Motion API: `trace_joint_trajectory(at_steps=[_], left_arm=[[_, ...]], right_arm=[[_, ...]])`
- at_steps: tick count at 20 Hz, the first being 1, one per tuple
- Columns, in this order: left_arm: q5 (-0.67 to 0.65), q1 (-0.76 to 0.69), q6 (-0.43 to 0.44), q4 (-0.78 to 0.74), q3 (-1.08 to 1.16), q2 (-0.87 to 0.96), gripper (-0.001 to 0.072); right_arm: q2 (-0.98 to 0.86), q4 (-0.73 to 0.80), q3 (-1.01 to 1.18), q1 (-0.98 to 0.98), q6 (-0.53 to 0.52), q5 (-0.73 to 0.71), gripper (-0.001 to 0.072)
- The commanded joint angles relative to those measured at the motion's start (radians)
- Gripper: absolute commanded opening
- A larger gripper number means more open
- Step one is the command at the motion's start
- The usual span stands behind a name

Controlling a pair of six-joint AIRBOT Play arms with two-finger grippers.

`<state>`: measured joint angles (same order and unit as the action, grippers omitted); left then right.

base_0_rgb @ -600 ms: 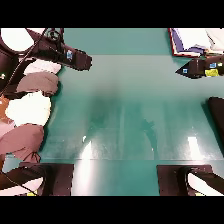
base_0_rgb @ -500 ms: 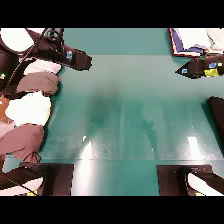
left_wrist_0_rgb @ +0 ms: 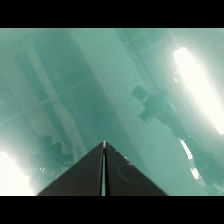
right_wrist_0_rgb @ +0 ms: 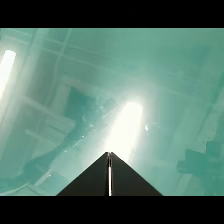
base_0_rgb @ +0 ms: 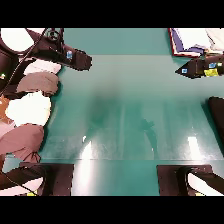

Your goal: Fold the shirts.

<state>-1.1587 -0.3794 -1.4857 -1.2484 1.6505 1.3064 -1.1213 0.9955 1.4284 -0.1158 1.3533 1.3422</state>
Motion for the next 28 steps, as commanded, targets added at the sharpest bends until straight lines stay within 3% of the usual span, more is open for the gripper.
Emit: trace_joint_trajectory(at_steps=[1, 2, 3, 4, 5, 8, 16, 20, 27, 28], left_arm=[[0.039, 0.0, -0.006, 0.025, 0.0, 0.0, 0.0025], [0.072, 0.0, 0.016, 0.016, 0.0, 0.001, 0.0026], [0.11, 0.0, 0.045, -0.028, 0.0, 0.0, 0.0083], [0.152, 0.0, 0.039, -0.117, 0.0, 0.001, 0.0408], [0.196, 0.007, -0.03, -0.25, 0.0, 0.006, 0.0632], [0.279, 0.098, -0.165, -0.505, 0.0, 0.057, 0.0634], [0.459, 0.426, -0.191, -0.498, 0.0, 0.42, 0.0634], [0.598, 0.476, -0.191, -0.498, 0.001, 0.537, 0.0633], [0.642, 0.481, -0.19, -0.498, 0.002, 0.592, 0.0611], [0.626, 0.481, -0.19, -0.498, 0.008, 0.591, 0.0447]], right_arm=[[0.0, 0.0, 0.001, 0.0, 0.0, -0.003, 0.0014], [0.0, 0.0, 0.001, 0.0, 0.0, -0.007, 0.0013], [0.0, 0.0, 0.001, 0.0, 0.0, -0.009, 0.0014], [0.0, 0.0, 0.001, 0.0, 0.0, -0.008, 0.0013], [0.0, 0.0, 0.001, 0.0, 0.0, -0.009, 0.0014], [-0.002, 0.0, 0.001, 0.0, 0.0, -0.008, 0.0014], [-0.003, 0.0, 0.001, -0.001, 0.0, -0.008, 0.0014], [-0.003, 0.0, 0.001, -0.001, 0.0, -0.008, 0.0013], [-0.003, -0.002, 0.001, -0.001, 0.001, -0.008, 0.0014], [-0.003, -0.002, 0.001, -0.001, 0.0, -0.008, 0.0014]])
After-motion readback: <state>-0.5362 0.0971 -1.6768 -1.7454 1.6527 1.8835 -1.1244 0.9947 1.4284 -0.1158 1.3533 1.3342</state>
